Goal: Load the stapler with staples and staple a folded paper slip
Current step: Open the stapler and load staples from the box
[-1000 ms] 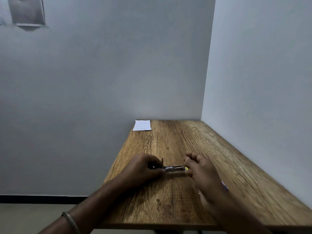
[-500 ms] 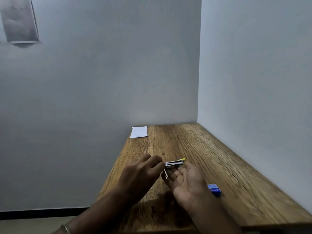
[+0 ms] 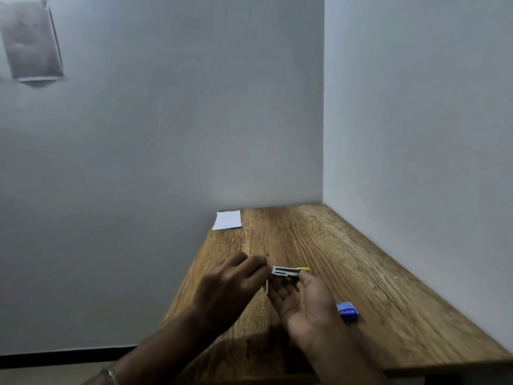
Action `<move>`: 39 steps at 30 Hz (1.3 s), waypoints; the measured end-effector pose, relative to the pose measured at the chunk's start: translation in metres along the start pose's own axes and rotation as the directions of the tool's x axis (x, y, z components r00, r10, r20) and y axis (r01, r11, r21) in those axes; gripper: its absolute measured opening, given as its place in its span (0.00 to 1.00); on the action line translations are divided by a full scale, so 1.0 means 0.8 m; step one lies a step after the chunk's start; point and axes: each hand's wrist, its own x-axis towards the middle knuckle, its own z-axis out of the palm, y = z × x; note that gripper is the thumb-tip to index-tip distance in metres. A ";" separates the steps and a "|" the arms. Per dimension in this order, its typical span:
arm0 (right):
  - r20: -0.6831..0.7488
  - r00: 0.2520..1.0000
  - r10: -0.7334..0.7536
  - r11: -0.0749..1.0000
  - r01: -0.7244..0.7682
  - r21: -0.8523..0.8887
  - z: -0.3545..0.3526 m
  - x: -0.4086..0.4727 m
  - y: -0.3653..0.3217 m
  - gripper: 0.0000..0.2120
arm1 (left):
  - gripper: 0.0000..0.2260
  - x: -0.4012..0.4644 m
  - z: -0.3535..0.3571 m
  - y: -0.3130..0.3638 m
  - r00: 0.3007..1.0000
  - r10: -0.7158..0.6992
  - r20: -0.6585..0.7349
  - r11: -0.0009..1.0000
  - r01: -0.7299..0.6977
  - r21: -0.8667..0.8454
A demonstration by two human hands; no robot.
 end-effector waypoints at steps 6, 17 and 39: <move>0.038 0.999 -0.011 1.000 0.011 0.007 0.000 -0.003 -0.001 0.19 | 0.04 -0.005 0.001 0.002 0.999 -0.015 -0.037 1.000 0.015 0.017; 0.054 0.999 -0.007 1.000 0.007 0.011 0.003 -0.017 -0.004 0.15 | 0.05 0.004 -0.009 0.003 0.991 -0.092 -0.094 0.988 0.103 0.116; 0.105 0.989 -0.107 0.986 0.092 0.136 -0.004 -0.016 0.006 0.16 | 0.07 0.013 -0.020 0.011 0.998 0.049 0.027 0.998 -0.050 0.040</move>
